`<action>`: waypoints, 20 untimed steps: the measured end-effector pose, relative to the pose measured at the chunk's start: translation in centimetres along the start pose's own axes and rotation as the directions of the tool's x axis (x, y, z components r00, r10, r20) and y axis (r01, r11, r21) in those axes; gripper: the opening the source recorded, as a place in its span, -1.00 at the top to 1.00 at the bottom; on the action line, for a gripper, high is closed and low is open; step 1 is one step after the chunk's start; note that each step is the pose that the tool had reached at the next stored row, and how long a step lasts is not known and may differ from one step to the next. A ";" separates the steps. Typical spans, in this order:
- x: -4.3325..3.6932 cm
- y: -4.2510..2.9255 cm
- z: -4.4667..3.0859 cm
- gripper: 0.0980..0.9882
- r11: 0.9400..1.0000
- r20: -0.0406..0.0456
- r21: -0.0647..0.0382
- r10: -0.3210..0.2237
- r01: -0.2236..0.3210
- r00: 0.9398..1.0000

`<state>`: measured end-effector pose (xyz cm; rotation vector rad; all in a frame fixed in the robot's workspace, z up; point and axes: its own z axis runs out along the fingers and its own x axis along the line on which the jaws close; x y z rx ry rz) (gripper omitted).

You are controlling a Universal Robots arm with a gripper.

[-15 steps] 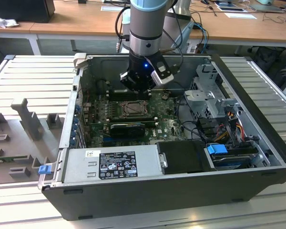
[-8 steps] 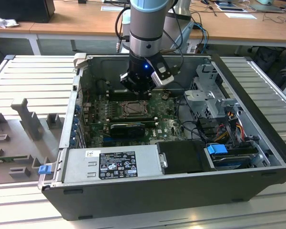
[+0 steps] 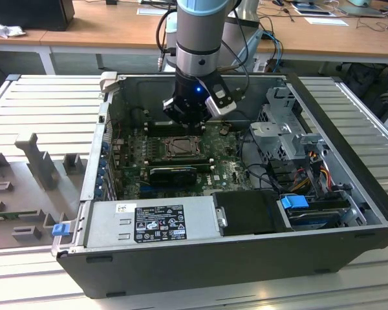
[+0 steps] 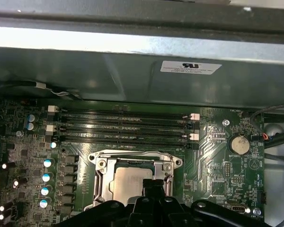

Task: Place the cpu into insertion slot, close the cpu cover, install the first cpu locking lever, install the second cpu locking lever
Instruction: 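Install the second cpu locking lever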

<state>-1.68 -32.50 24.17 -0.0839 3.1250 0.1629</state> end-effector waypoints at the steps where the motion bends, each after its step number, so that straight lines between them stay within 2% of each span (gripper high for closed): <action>1: 0.00 0.02 -0.18 0.98 1.000 0.000 0.000 0.000 0.000 1.000; 8: -0.02 0.10 -0.97 0.98 1.000 0.000 0.002 0.000 0.000 1.000; 20: 0.01 -0.30 -1.05 0.98 1.000 0.000 0.002 0.000 0.000 1.000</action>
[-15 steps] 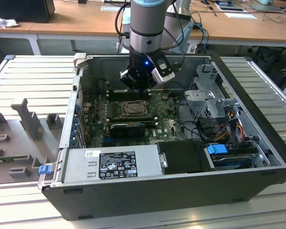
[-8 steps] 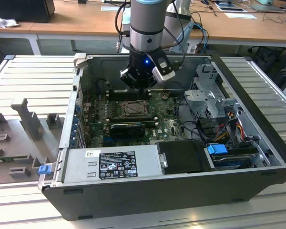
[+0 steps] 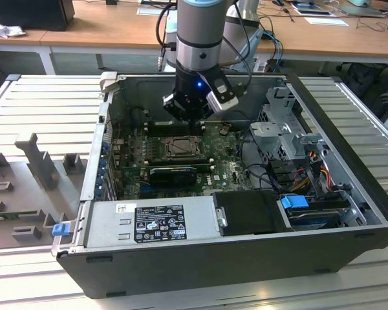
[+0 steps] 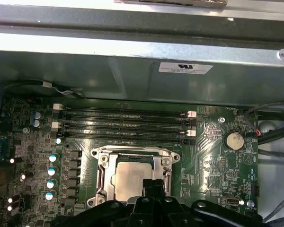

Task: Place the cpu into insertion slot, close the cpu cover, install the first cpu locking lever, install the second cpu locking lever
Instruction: 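Install the second cpu locking lever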

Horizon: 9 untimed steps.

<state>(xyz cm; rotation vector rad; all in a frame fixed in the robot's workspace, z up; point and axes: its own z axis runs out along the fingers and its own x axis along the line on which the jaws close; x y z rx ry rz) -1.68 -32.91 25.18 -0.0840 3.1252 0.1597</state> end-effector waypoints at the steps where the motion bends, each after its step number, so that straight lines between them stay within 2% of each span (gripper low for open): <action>1: 0.00 -0.04 0.00 0.98 1.000 0.000 0.000 0.000 0.000 1.000; 9: 0.02 -0.32 -0.03 0.98 1.000 0.000 0.000 0.000 0.000 1.000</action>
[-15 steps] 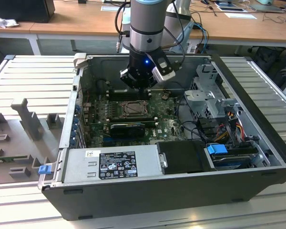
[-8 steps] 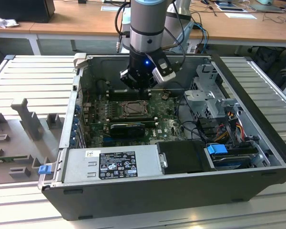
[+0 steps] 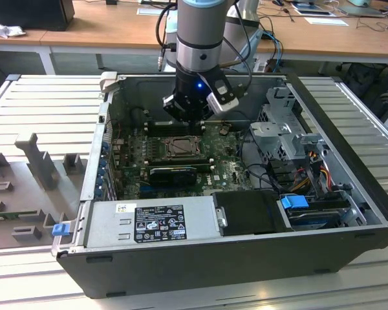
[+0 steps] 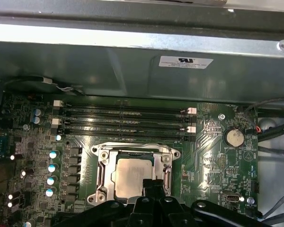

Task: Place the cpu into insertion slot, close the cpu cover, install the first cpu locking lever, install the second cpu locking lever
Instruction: 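Install the second cpu locking lever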

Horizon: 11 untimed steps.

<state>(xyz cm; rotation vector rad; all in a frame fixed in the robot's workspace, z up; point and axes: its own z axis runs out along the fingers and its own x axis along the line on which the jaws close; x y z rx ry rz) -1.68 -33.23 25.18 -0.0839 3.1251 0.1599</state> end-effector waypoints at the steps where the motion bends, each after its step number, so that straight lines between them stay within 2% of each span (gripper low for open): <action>1: 0.00 -0.03 -0.01 0.98 1.000 0.000 0.000 0.000 0.000 1.000; 11: 0.02 -0.41 -0.05 0.98 1.000 0.000 0.000 0.000 0.000 1.000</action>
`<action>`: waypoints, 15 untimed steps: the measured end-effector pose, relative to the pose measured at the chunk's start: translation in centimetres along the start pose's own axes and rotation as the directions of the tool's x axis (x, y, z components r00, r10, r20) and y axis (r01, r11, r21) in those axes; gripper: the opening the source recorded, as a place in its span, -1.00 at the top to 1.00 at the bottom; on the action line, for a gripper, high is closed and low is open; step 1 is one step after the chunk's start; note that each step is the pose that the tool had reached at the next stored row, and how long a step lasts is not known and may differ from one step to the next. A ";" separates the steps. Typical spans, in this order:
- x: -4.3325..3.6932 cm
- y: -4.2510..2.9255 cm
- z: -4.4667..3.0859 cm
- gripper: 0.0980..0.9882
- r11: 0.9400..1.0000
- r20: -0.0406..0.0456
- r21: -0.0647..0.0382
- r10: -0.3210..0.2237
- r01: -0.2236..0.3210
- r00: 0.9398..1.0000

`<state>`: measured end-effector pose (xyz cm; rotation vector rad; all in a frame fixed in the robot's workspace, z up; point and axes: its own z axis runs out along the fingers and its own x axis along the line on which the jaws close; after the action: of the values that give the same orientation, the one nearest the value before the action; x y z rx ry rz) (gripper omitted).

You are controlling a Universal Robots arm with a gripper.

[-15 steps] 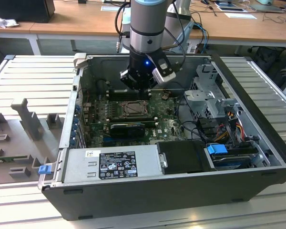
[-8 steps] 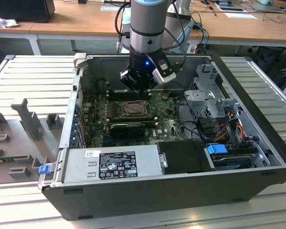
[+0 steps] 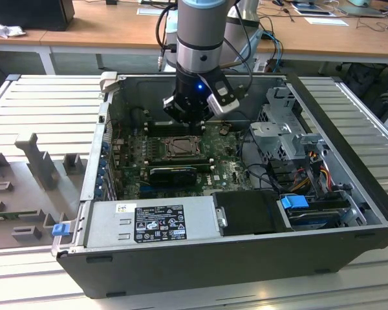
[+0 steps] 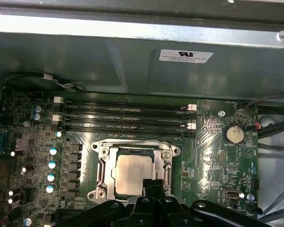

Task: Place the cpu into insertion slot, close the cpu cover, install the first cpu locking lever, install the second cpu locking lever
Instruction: 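Install the second cpu locking lever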

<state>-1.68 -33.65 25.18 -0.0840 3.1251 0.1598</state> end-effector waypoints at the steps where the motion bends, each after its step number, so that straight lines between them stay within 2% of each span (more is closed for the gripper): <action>1: 0.00 -0.01 0.00 0.98 1.000 0.000 0.000 0.000 0.000 1.000; 5: -0.01 0.00 -0.51 0.98 1.000 0.000 0.001 0.000 0.000 1.000; 7: 0.00 -0.06 -0.52 0.98 1.000 0.000 0.001 0.000 0.000 1.000; 10: 0.01 -0.21 -0.53 0.98 1.000 0.000 0.006 0.000 0.000 1.000; 15: 0.03 -0.64 -0.56 0.98 1.000 0.000 0.007 0.000 0.000 1.000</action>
<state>-1.68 -34.34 25.67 -0.0840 3.1259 0.1482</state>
